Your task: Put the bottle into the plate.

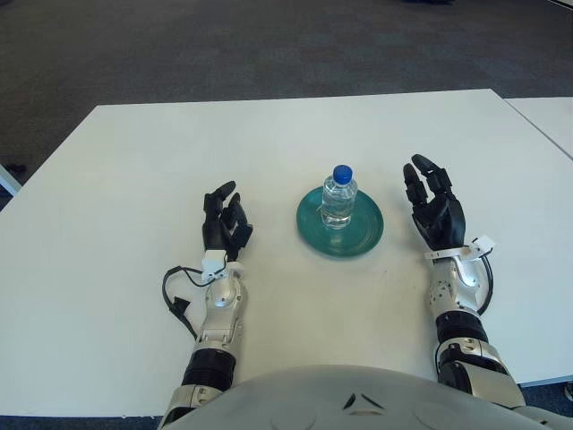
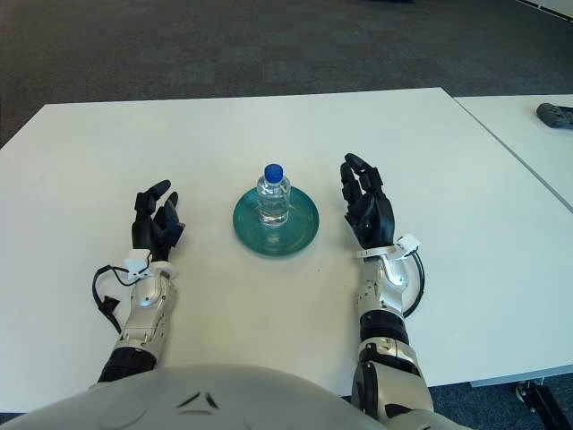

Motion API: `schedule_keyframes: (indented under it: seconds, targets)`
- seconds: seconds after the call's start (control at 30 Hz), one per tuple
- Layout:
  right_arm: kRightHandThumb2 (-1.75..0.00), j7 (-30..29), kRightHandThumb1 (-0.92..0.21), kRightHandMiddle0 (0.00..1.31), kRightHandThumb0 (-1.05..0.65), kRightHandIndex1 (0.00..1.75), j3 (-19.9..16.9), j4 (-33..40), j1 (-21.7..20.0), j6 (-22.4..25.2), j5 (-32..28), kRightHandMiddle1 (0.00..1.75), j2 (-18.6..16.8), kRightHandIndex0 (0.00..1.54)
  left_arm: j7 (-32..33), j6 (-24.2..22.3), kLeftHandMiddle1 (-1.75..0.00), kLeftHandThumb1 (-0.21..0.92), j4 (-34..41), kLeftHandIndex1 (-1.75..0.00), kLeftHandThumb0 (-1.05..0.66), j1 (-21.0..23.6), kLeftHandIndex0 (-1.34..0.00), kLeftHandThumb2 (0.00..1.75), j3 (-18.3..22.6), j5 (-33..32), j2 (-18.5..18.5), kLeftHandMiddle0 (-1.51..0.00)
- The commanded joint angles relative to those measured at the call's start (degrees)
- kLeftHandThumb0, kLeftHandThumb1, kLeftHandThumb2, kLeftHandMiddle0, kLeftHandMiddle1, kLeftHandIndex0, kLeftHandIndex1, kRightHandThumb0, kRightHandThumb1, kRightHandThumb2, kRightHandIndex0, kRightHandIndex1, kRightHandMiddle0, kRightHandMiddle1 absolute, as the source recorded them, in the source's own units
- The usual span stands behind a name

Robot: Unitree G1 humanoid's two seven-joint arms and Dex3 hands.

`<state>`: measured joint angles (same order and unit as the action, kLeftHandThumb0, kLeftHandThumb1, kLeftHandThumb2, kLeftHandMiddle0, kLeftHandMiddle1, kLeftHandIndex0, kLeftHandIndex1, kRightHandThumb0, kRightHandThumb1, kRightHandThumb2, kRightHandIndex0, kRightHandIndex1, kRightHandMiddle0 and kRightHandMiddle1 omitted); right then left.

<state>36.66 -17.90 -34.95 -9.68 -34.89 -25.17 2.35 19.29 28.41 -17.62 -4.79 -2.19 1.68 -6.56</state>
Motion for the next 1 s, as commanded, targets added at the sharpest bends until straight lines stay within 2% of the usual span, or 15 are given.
schedule_keyframes:
  seconds: [0.0, 0.3, 0.97]
  targets:
    - [-0.85, 0.02, -0.92, 0.0, -0.77, 0.04, 0.21, -1.1, 3.75, 0.12, -0.59, 0.81, -1.83, 0.36, -0.59, -2.54, -0.29, 0.92, 2.28, -1.0, -0.75, -1.69, -0.24, 0.7, -1.15, 1.4, -1.9, -0.58]
    - [-0.85, -0.01, -0.92, 0.0, -0.77, 0.04, 0.52, 0.7, 5.16, 0.39, -0.63, 0.81, -2.15, 0.36, -2.67, -6.97, -0.32, 0.92, 7.12, -0.96, -0.77, -3.89, -0.14, 0.72, -1.48, 0.86, -1.15, -0.5]
    - [-0.85, -0.35, -0.92, 0.0, -0.77, 0.03, 1.26, 2.78, 6.91, 0.5, -0.51, 0.81, -2.74, 0.36, -4.55, -8.92, -0.36, 0.92, 10.08, -0.96, -0.82, -5.42, -0.15, 0.73, -0.63, -0.15, -1.17, -0.5]
